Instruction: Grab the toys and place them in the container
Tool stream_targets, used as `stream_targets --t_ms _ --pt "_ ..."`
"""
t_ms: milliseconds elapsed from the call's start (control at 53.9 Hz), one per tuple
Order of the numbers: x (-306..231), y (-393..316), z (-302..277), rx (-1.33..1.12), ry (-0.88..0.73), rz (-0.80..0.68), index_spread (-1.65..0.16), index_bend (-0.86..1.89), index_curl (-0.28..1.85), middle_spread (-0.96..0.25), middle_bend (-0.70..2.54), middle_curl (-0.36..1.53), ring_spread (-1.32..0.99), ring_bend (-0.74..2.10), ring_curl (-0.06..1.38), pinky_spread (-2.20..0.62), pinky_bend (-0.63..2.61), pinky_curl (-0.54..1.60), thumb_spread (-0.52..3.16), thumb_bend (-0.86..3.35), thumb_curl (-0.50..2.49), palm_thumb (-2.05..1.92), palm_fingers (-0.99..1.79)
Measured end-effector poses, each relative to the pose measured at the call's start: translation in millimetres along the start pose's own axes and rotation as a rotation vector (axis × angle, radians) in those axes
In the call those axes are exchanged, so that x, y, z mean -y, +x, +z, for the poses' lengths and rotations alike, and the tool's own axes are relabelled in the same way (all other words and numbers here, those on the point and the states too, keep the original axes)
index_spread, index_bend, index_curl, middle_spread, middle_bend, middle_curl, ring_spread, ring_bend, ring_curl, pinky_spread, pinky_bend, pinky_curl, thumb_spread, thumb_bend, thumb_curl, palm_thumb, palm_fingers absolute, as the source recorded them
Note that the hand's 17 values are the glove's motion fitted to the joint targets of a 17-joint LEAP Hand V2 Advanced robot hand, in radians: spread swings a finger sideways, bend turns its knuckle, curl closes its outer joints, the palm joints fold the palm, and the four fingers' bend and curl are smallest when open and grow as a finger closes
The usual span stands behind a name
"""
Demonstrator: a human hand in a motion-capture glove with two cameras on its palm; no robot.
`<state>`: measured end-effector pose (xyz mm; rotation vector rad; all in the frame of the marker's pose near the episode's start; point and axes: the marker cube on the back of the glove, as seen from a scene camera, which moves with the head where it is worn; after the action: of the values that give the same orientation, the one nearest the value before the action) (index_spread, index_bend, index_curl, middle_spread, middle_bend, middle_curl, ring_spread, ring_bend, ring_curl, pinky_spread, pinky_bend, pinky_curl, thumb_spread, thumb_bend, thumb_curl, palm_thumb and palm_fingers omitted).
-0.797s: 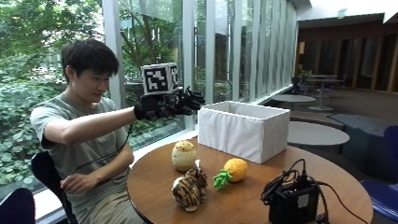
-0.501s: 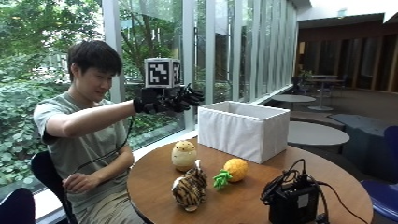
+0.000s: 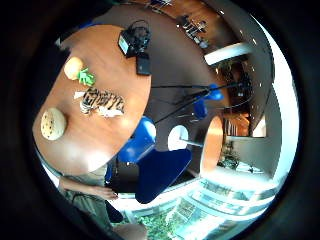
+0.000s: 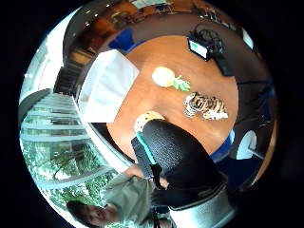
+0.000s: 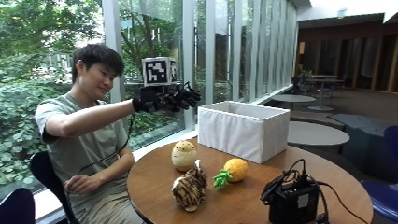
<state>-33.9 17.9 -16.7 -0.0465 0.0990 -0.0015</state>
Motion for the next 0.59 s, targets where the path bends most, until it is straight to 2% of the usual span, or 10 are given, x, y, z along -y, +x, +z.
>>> stream_targets --t_ms 148,278,315,334,371,426,482,593 --pt "10.3 -1.4 17.5 0.055 -0.079 -0.004 -0.19 0.04 0.08 -0.02 0.13 0.20 -0.12 0.45 0.29 -0.05 0.71 0.33 1.18 -0.05 0.16 -0.06 -0.23" --pt "29.0 5.2 52.2 -0.010 -0.110 0.045 -0.20 0.04 0.08 -0.02 0.16 0.21 -0.12 0.45 0.31 -0.05 0.72 0.34 1.19 -0.04 0.18 -0.04 -0.24" --pt "38.6 14.3 68.2 -0.034 -0.112 0.085 -0.21 0.03 0.07 -0.04 0.24 0.24 -0.14 0.50 0.32 -0.07 0.70 0.34 1.20 -0.02 0.19 -0.02 -0.12" --pt "43.7 19.6 77.3 -0.036 -0.122 0.113 -0.21 0.03 0.07 -0.04 0.21 0.24 -0.14 0.48 0.32 -0.07 0.71 0.34 1.20 -0.03 0.19 -0.03 -0.17" --pt "52.5 29.8 97.7 -0.026 -0.171 0.168 -0.22 0.06 0.07 -0.08 0.31 0.27 -0.17 0.55 0.34 -0.09 0.69 0.34 1.21 -0.01 0.20 0.00 0.01" --pt "56.2 34.7 133.6 -0.007 -0.307 0.190 -0.22 0.08 0.08 -0.11 0.34 0.29 -0.19 0.58 0.35 -0.10 0.71 0.34 1.22 -0.01 0.21 0.01 0.00" --pt "53.1 31.7 168.3 -0.033 -0.413 0.166 -0.22 0.09 0.09 -0.12 0.30 0.29 -0.19 0.52 0.34 -0.09 0.74 0.35 1.22 0.00 0.23 0.03 -0.14" --pt "53.2 34.5 218.5 -0.118 -0.396 0.115 -0.22 0.08 0.11 -0.10 0.24 0.30 -0.17 0.42 0.32 -0.07 0.72 0.35 1.21 -0.01 0.25 0.06 -0.22"
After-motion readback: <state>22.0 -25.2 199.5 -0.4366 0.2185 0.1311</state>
